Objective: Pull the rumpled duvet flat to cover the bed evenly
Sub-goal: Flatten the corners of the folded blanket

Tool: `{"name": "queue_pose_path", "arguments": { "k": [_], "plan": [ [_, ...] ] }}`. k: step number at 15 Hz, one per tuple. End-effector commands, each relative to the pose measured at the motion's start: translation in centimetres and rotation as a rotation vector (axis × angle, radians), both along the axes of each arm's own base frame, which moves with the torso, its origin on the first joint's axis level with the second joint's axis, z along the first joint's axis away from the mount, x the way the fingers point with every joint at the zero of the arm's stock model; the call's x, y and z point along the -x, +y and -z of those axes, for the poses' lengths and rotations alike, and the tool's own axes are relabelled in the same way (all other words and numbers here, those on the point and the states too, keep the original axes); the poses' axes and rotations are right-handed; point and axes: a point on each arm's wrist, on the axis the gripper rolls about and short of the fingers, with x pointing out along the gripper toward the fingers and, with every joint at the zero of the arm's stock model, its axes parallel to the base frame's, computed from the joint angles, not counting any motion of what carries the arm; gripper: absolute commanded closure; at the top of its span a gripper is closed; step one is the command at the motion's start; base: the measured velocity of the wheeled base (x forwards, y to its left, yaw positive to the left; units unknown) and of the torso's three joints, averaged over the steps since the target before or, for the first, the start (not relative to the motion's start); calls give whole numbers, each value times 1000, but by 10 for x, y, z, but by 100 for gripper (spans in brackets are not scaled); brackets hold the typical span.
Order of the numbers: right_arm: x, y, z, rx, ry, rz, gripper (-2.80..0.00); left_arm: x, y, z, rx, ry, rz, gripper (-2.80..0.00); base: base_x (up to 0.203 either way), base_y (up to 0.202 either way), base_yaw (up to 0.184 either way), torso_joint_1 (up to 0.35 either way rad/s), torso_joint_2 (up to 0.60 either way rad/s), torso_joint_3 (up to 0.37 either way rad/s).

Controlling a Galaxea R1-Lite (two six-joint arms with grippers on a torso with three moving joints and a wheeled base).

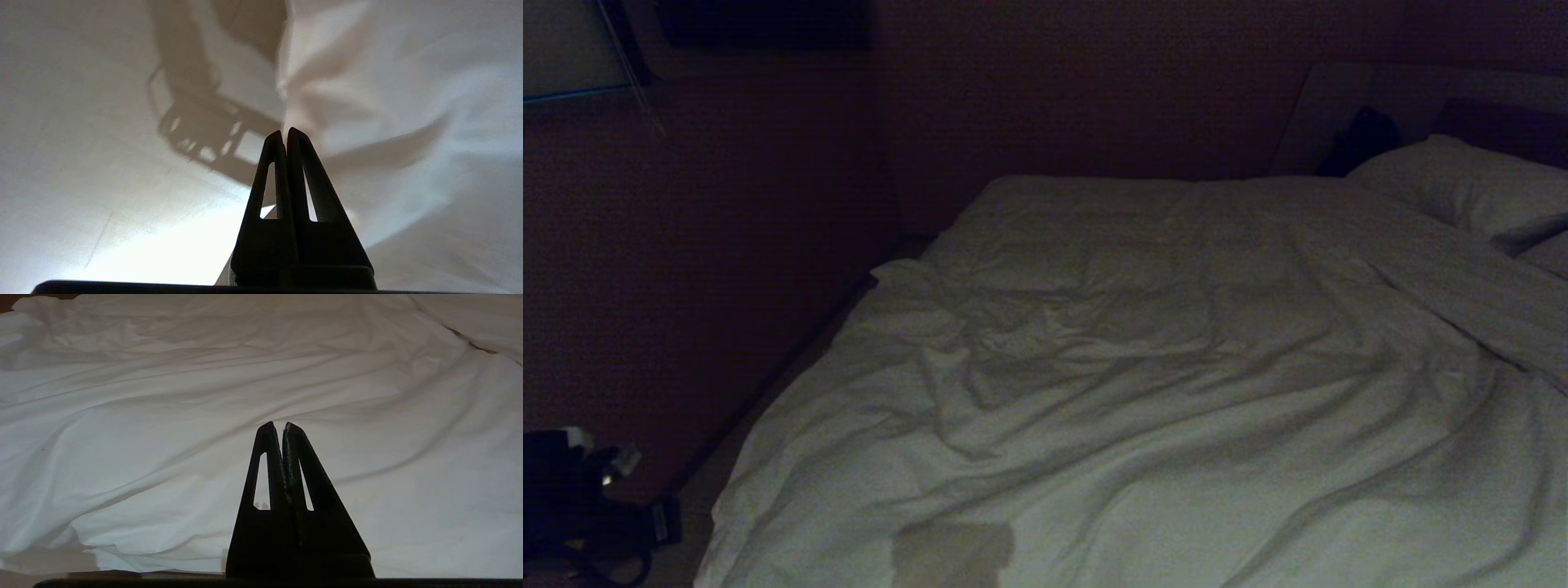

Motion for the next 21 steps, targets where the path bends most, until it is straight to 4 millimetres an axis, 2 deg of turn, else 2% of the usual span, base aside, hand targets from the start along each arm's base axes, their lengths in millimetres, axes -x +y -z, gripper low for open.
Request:
{"name": "queue_pose_path", "arguments": {
  "k": [1,5,7,13,17,21],
  "plan": [
    [0,0,0,0,1,-1,0,1,-9,8,-11,52,3,0,0,0,0,0,0,0],
    [0,0,0,0,1,-1,0,11,-32,-1,27,49,19,0,0,0,0,0,0,0],
    [0,0,0,0,1,-1,0,13,-35,-1,58,35,45,0,0,0,0,0,0,0],
    [0,0,0,0,1,-1,0,14,-35,0,24,-60,74,0,0,0,0,0,0,0],
    [0,0,0,0,1,-1,0,21,-35,6,-34,-85,122,0,0,0,0,0,0,0],
    [0,0,0,0,1,-1,0,34,-27,25,-128,-86,248,0,0,0,0,0,0,0]
  ]
}}
